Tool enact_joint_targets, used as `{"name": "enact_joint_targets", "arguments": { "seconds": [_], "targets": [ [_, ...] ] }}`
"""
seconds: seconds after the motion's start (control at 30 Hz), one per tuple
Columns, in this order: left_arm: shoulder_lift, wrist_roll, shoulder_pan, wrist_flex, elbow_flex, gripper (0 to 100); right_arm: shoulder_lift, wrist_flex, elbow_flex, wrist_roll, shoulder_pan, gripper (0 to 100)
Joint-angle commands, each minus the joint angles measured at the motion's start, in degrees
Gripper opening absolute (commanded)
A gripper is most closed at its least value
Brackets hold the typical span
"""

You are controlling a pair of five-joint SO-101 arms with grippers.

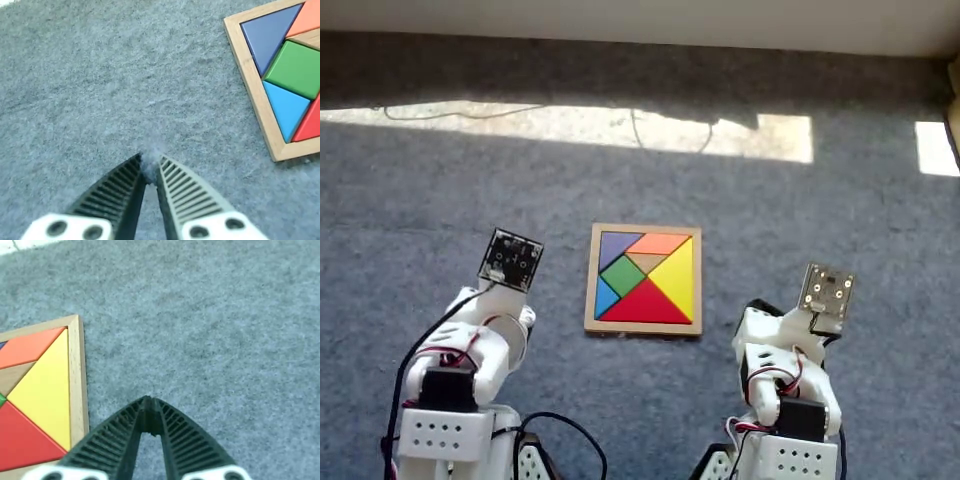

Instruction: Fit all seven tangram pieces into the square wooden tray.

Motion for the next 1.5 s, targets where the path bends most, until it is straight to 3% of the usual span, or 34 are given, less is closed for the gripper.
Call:
{"name": "enact_joint_targets", "arguments": {
  "seconds": [0.0, 0.3, 0.57, 0.83, 1.47],
  "targets": [
    [-5.1, 0.4, -0.8, -0.5, 2.9, 1, 0.2, -1.2, 7.9, -0.4, 0.7, 0.5],
    [-19.6, 0.4, -0.7, -0.5, 15.5, 1, 0.2, -0.7, 7.9, -0.4, 0.3, 0.5],
    [-16.6, 0.3, -0.9, 0.5, 15.4, 1, 0.7, 2.3, 7.9, -0.8, -2.4, 0.5],
    [-17.0, 0.2, -0.9, 11.5, 15.4, 1, 0.2, 11.1, 7.9, -0.4, -7.8, 0.5],
    [-17.0, 0.1, -0.9, 11.8, 15.4, 1, 0.2, 12.0, 7.9, -0.5, -7.8, 0.5]
  ]
}}
